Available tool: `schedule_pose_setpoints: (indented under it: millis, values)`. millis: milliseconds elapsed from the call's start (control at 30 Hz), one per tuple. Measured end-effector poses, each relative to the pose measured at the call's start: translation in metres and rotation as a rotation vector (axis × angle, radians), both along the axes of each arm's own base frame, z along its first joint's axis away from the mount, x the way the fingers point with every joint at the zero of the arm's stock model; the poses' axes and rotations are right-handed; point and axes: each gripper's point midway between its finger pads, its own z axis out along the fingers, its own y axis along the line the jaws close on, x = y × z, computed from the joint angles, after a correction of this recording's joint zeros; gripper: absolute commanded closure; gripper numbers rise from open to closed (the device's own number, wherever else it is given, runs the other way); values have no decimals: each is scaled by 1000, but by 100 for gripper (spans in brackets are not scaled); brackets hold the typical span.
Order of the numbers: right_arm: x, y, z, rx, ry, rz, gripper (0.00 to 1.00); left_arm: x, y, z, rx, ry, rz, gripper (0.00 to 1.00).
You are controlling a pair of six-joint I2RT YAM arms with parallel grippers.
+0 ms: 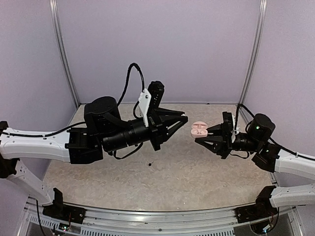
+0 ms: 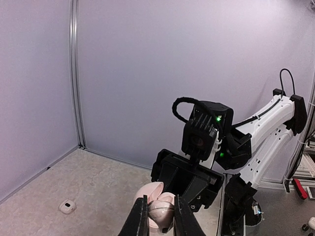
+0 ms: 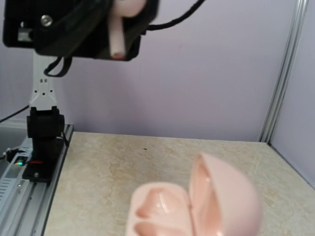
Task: Insert the wireless bluetooth earbuds into the charging case
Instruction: Insert the left earbud into the left side groove of the charging case.
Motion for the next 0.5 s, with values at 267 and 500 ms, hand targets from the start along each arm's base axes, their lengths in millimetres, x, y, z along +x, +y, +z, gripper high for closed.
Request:
schedule_pose_setpoints:
  millis: [267,500]
  values:
    - [-2,6,3,-2,-64,-27,100,-2,-11,-11,21,-29,-25,87]
    - [4,10,10,13,-78,-92,100,4,-24,-32,55,-5,-14,88]
